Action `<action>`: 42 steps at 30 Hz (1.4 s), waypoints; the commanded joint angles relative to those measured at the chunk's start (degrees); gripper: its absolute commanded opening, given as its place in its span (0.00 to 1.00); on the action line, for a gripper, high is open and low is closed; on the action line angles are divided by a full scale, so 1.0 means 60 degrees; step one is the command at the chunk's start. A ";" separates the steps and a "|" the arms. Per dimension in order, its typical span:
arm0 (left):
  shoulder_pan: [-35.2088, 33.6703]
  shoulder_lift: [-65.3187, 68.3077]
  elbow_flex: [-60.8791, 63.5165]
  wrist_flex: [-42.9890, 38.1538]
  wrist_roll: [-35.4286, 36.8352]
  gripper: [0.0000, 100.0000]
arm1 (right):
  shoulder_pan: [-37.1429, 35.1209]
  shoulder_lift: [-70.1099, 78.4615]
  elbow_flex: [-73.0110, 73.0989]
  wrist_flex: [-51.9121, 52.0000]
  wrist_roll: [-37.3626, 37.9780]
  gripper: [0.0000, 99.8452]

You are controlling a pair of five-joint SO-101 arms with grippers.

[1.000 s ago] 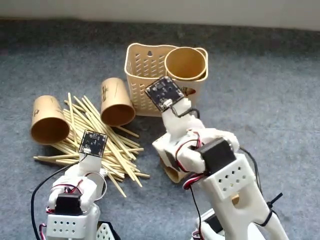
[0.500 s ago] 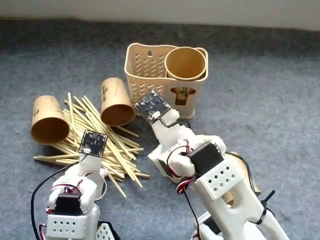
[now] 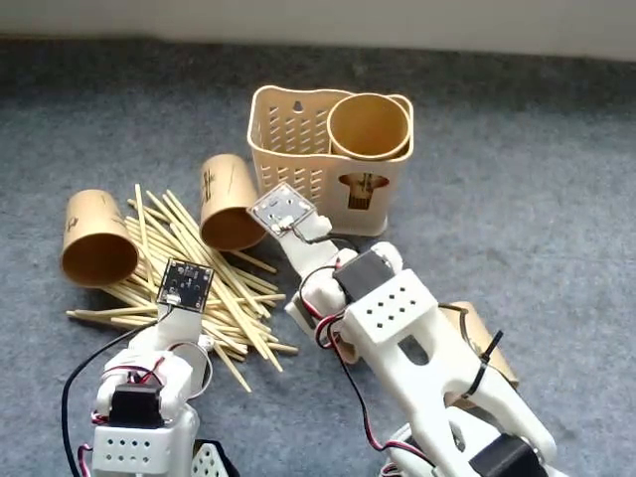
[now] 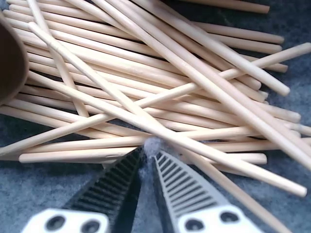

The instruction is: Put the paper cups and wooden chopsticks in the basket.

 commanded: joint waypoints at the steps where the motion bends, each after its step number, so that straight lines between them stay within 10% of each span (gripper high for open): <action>1: 0.0154 -0.0139 0.0183 0.0029 -0.0073 0.02 | -0.0022 0.0022 -0.0066 -0.0168 0.0806 0.20; 27: 0.0154 -0.0139 0.0183 0.0029 -0.0073 0.02 | 0.0901 0.0007 0.0916 -0.0476 0.3209 0.19; 42: 0.0154 -0.0139 0.0183 0.0029 -0.0073 0.02 | 0.1839 -0.0960 0.0901 -0.0462 0.3648 0.03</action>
